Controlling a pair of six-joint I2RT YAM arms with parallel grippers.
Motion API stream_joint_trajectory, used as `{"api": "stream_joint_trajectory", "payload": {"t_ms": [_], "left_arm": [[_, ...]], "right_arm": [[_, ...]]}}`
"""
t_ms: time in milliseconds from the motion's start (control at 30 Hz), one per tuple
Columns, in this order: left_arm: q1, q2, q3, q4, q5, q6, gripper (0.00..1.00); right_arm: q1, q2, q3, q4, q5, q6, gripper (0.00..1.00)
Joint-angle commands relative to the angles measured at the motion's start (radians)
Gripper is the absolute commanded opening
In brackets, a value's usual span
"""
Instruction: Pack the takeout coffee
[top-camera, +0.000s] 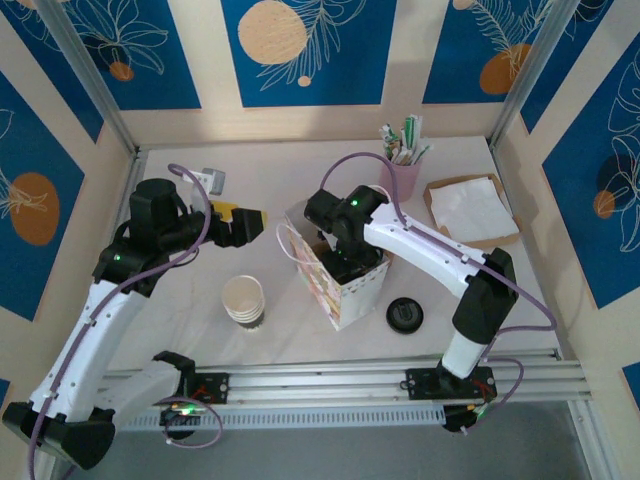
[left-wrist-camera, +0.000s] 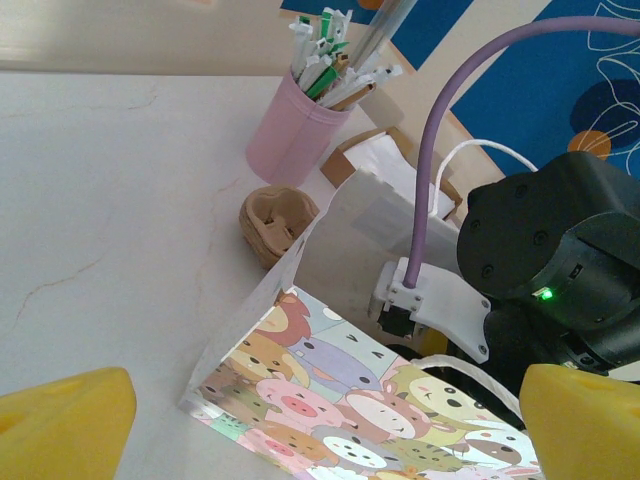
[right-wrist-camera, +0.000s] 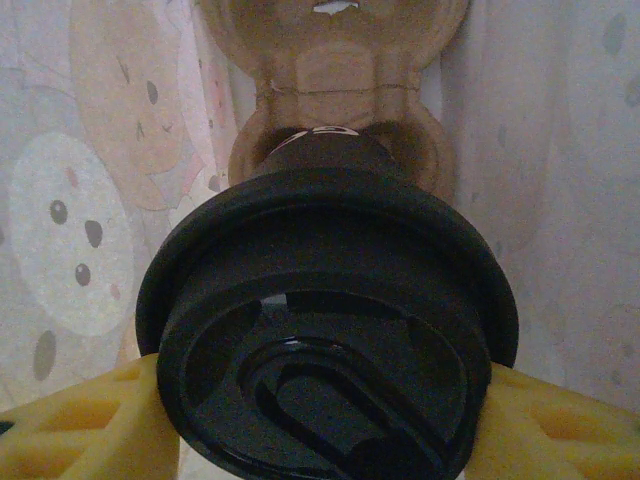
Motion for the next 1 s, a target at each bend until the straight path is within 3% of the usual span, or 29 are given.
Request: {"api": "stream_joint_trajectory", "payload": {"t_ms": [0, 967], "left_arm": [[-0.014, -0.003, 0.021, -0.005, -0.004, 0.023, 0.99], [-0.014, -0.006, 0.015, 0.002, -0.003, 0.023, 0.99]], "right_arm": [[-0.006, 0.016, 0.014, -0.047, -0.014, 0.018, 0.61], [-0.007, 0.020, 0.017, -0.059, -0.019, 0.024, 0.62]]}}
